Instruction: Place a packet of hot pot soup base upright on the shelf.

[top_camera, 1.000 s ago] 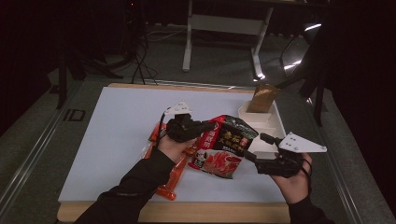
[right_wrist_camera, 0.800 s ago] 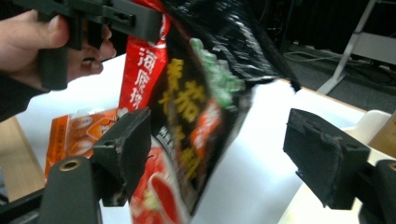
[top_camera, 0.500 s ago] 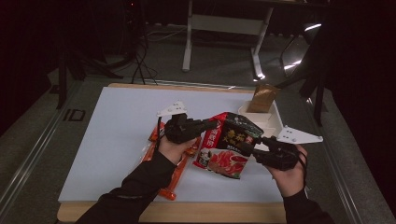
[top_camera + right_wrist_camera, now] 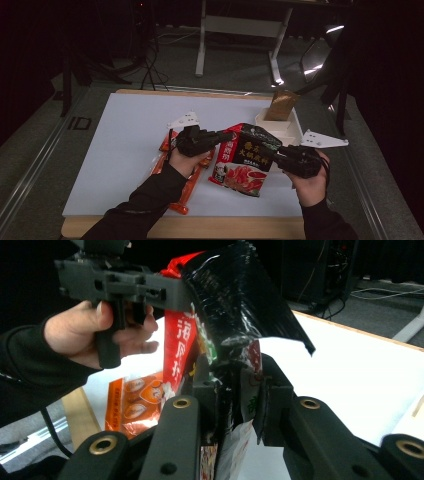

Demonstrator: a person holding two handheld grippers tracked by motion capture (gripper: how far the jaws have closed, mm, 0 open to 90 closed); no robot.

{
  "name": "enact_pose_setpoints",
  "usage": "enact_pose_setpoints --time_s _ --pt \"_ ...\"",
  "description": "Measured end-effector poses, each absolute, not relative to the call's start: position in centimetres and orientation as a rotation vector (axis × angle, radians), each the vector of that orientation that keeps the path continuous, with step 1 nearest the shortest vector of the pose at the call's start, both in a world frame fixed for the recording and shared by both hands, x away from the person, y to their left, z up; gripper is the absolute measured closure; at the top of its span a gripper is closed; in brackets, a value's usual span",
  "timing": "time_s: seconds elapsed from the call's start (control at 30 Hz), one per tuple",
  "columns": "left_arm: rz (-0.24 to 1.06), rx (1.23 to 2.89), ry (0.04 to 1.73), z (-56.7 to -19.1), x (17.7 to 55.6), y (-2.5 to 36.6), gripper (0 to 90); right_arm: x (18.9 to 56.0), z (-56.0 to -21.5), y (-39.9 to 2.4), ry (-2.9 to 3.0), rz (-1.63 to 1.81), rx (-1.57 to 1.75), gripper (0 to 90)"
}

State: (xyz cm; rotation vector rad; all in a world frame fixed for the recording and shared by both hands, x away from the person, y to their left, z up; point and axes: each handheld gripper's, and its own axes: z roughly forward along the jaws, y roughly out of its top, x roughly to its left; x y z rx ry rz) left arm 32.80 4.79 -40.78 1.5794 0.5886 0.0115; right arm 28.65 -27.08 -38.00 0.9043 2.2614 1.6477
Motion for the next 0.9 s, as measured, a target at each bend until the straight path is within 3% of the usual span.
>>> enact_pose_setpoints --time_s 0.33,0.4,0.5,0.57,0.6,0.63,0.67,0.9 --pt "0.002 1.606 0.56 -40.6 32.8 5.2 78.3 28.6 -36.8 -27.3 2.223 1.654 0.885 77.5" --pt "-0.016 1.595 0.545 -40.6 32.8 5.3 63.0 28.6 -36.2 -27.2 2.21 1.669 0.871 78.0" --pt "0.023 1.585 0.543 -40.4 32.6 5.5 58.2 28.7 -35.7 -27.1 2.201 1.654 0.857 77.9" --pt "0.04 1.582 0.555 -40.3 32.4 5.7 39.9 28.9 -35.1 -27.3 2.185 1.663 0.855 77.9" --pt "0.044 1.573 0.554 -40.2 32.4 5.9 33.9 29.0 -34.9 -27.4 2.183 1.666 0.855 78.0" --pt "0.053 1.572 0.552 -40.2 32.3 6.1 33.9 29.0 -34.9 -27.4 2.183 1.666 0.855 78.0" --pt "0.079 1.584 0.543 -40.2 32.2 6.2 19.7 29.2 -34.6 -27.7 2.172 1.67 0.859 78.0" --pt "0.15 1.604 0.637 -40.2 31.7 7.7 1.8 30.2 -33.5 -28.8 2.131 1.66 0.878 77.9"
